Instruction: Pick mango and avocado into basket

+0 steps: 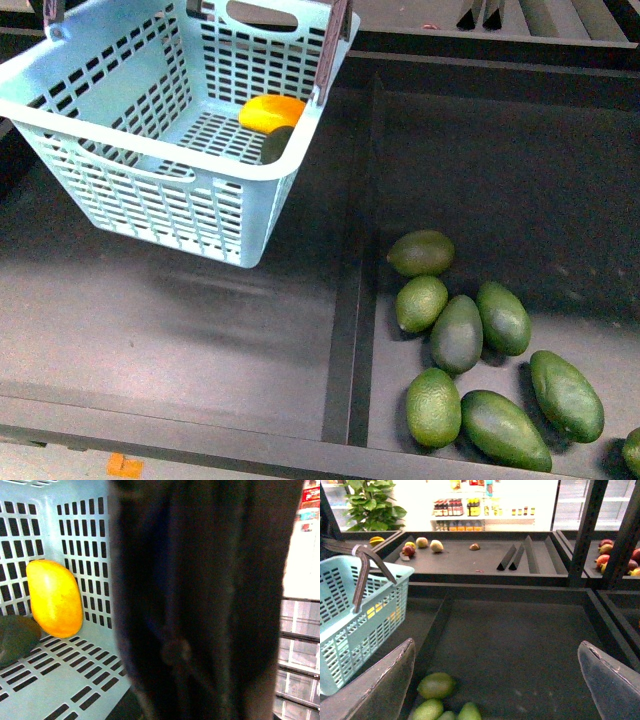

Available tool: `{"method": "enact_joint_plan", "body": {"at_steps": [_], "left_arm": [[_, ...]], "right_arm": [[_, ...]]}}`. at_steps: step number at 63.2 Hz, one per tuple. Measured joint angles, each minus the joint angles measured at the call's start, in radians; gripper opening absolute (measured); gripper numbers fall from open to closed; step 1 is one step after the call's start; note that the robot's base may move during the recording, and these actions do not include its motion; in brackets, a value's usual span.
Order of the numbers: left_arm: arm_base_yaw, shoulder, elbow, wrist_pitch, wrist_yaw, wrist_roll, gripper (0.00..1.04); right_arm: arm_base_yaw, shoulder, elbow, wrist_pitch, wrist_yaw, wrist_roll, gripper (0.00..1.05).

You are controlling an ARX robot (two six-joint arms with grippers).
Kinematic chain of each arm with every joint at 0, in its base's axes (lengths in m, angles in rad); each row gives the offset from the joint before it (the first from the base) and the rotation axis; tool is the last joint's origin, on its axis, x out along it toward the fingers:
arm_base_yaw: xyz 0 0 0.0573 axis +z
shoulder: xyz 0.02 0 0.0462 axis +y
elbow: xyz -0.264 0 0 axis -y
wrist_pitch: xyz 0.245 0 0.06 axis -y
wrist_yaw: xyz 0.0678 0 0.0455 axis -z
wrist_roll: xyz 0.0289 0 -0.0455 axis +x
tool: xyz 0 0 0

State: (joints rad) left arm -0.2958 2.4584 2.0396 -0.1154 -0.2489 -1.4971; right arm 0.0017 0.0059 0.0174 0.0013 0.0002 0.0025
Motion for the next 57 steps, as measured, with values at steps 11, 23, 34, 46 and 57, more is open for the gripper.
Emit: {"method": "enact_joint_plan", "body": {"at_steps": [11, 23, 34, 46, 57], "left_arm": [[0.009, 0.006, -0.12, 0.076, 0.018, -0.027, 0.12], [0.022, -0.069, -0.277, 0.137, 0.018, -0.052, 0.12], [0.032, -0.119, -0.374, 0.167, 0.006, -0.028, 0.4], [0.03, -0.228, -0.482, 0.226, -0.032, -0.016, 0.78], [0.007, -0.425, -0.703, 0.267, -0.144, -0.013, 0.96]], "right_arm": [[0.0, 0.0, 0.0, 0.0, 0.0, 0.0, 0.96], [0.0, 0.0, 0.0, 0.0, 0.0, 0.0, 0.96], [0.0, 0.0, 0.0, 0.0, 0.0, 0.0, 0.96], [0.0, 0.0, 0.0, 0.0, 0.0, 0.0, 0.96], [0.0, 0.0, 0.0, 0.0, 0.0, 0.0, 0.96]]}}
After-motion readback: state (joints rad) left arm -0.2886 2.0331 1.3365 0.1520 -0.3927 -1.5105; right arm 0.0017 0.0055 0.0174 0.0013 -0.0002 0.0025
